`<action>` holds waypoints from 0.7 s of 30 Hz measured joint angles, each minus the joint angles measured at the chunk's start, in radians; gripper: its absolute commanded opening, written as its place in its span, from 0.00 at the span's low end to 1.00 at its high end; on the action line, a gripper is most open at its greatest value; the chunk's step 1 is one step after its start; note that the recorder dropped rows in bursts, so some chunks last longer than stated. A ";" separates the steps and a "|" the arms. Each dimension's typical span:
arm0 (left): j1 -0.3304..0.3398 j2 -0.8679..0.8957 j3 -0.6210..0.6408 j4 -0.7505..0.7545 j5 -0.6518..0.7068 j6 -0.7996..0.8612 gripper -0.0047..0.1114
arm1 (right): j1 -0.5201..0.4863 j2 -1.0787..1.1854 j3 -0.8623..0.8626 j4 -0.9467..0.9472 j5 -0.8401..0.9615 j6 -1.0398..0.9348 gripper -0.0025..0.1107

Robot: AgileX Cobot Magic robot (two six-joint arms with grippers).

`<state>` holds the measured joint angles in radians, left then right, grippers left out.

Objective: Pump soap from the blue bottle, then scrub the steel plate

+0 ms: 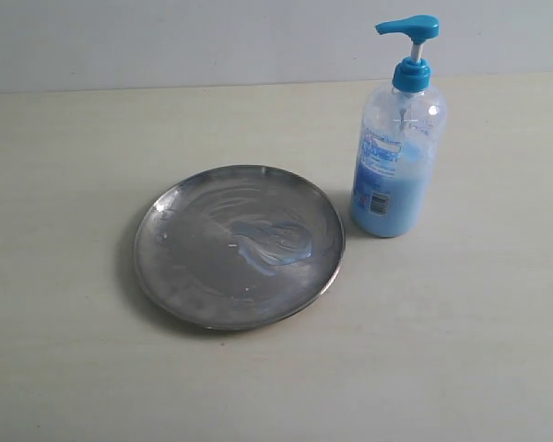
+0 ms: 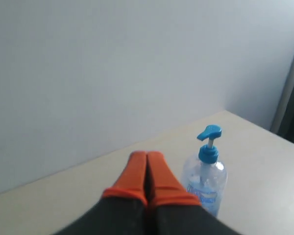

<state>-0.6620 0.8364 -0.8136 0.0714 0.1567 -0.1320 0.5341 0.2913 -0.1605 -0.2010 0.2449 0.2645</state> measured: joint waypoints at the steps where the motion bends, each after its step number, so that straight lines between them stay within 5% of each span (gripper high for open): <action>1: 0.000 -0.025 0.000 0.000 0.000 0.000 0.05 | 0.000 0.000 0.000 0.000 0.000 0.000 0.02; 9: 0.003 -0.199 0.020 0.000 -0.021 0.000 0.05 | 0.000 0.000 0.000 0.000 0.000 0.000 0.02; 21: 0.003 -0.446 0.287 0.000 -0.024 0.000 0.05 | 0.000 0.000 0.000 0.002 0.000 0.000 0.02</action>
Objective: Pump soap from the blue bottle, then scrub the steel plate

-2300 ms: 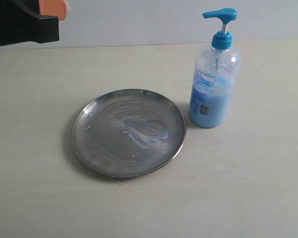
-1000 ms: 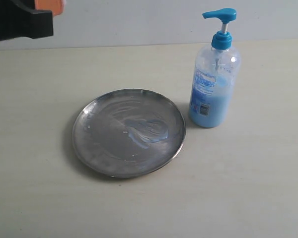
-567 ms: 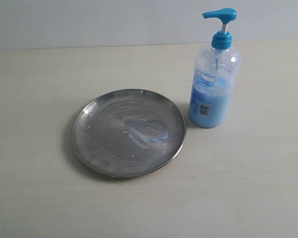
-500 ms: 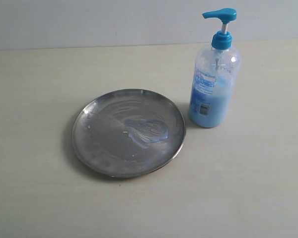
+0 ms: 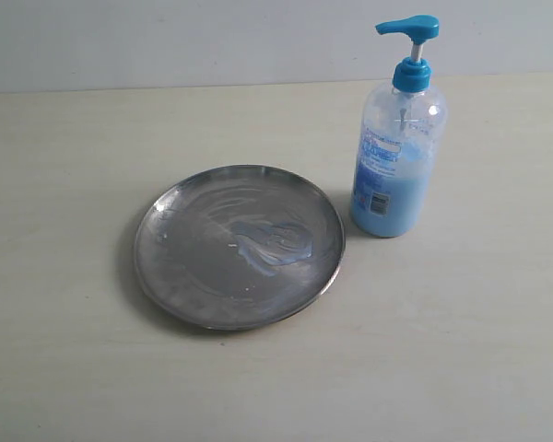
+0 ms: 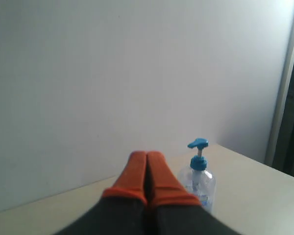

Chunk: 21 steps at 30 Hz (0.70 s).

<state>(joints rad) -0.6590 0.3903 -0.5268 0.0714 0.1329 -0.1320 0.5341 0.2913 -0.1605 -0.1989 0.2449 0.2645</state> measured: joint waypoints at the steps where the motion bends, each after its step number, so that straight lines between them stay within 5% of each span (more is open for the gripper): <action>1: 0.000 -0.013 0.019 0.000 0.002 0.000 0.05 | 0.000 0.000 0.000 0.002 0.000 0.000 0.02; 7: 0.029 -0.106 0.104 0.000 0.004 0.000 0.05 | 0.000 0.000 0.000 0.002 0.000 0.000 0.02; 21: 0.249 -0.289 0.253 0.000 0.008 0.000 0.05 | 0.000 0.000 0.000 0.002 0.000 0.000 0.02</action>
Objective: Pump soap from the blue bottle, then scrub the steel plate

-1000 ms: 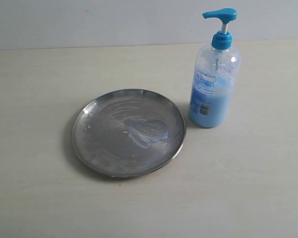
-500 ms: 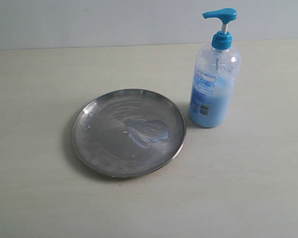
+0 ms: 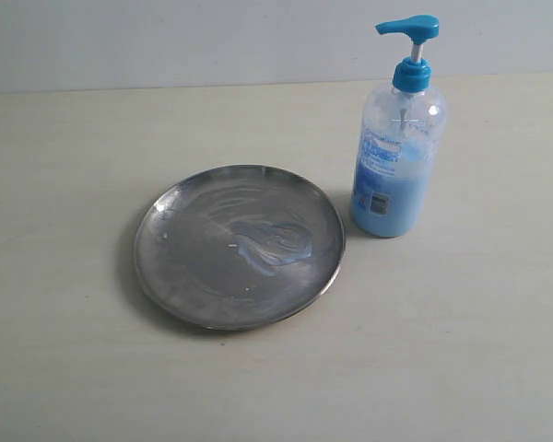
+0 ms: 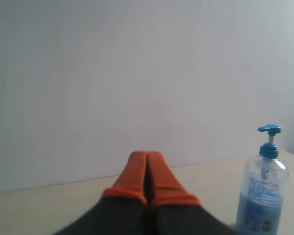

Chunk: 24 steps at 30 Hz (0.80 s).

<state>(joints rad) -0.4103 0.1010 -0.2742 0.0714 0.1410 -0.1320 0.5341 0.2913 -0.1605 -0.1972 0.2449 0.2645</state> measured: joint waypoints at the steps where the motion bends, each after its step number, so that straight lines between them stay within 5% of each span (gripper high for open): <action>1: 0.018 -0.010 0.010 0.000 0.000 0.000 0.05 | 0.000 0.000 0.000 0.000 0.000 0.000 0.02; 14: 0.227 -0.096 0.135 -0.052 0.000 0.094 0.05 | 0.000 0.000 0.000 0.000 0.000 0.000 0.02; 24: 0.259 -0.096 0.220 -0.059 0.000 0.105 0.05 | 0.000 0.000 0.000 0.002 0.000 0.000 0.02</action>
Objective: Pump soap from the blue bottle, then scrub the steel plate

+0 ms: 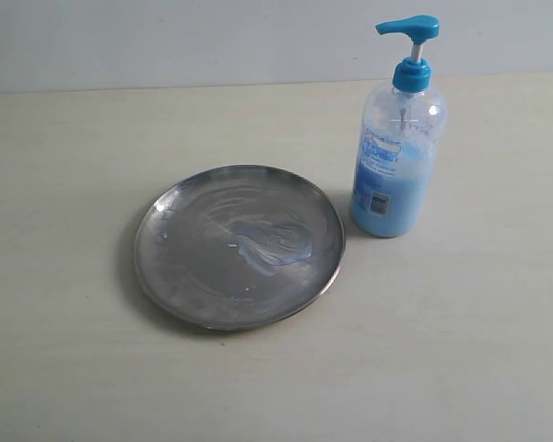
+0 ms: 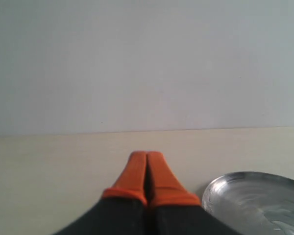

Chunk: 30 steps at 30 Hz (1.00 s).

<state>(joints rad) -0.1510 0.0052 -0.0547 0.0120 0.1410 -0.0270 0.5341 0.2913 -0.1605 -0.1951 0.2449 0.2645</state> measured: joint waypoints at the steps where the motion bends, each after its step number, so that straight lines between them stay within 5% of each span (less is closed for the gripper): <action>1: 0.000 0.000 0.007 0.000 0.000 0.000 0.05 | 0.000 0.000 0.000 0.000 0.000 0.000 0.02; 30: 0.000 0.000 0.053 -0.012 0.216 -0.009 0.05 | 0.000 0.000 0.000 0.002 0.000 0.000 0.02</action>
<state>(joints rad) -0.1510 0.0052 -0.0022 0.0000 0.3567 -0.0361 0.5341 0.2913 -0.1605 -0.1931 0.2449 0.2645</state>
